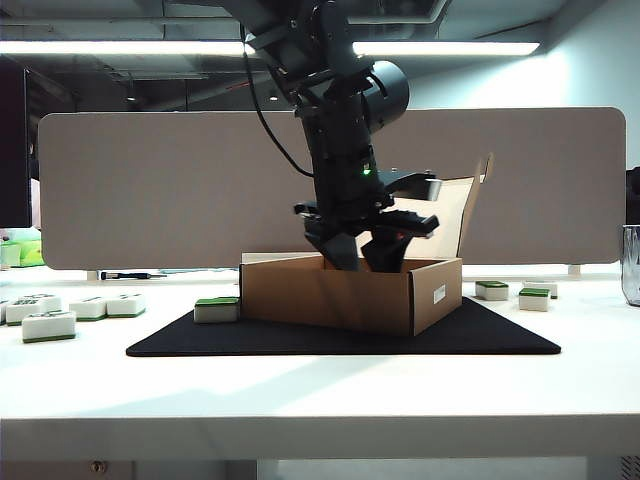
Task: Pick up four mahjong tiles and put them into the paper box.
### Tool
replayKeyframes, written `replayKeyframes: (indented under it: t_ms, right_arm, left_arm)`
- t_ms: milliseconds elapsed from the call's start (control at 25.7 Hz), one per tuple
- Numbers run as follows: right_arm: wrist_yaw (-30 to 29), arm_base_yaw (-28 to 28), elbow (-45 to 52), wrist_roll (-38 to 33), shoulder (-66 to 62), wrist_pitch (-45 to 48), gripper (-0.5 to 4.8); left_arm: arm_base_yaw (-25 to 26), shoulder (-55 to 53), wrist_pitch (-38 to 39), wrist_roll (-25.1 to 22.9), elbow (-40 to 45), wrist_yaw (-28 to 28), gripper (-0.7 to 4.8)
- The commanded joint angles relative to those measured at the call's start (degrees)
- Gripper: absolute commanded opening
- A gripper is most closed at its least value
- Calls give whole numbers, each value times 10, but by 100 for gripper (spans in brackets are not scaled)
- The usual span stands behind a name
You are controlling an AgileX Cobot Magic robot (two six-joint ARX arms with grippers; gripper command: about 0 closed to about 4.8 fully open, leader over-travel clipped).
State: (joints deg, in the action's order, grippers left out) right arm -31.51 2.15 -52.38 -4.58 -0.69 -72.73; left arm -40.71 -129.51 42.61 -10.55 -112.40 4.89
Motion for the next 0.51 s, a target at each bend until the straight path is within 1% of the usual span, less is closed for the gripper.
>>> replayKeyframes:
  t_ms: [39,351,390,428,506]
  right_arm:
    - [-1,0,-1,2,7,10,-1]
    - [-1,0,-1,2,7,10,-1]
    - [-1,0,-1,2,7,10,-1]
    - [-1,0,-1,1,7,10,-1]
    - [-1,0,-1,2,7,10,-1]
  left_arm:
    - [-3,2,-3,-2,-3,-28,212]
    - [-3,2,1,-1,-3,-28,219]
    - [-3,2,1,0,-3,-28,228]
    - [-3,2,1,0,-3,-28,248]
    - [-4,2,1,0,-3,-28,307]
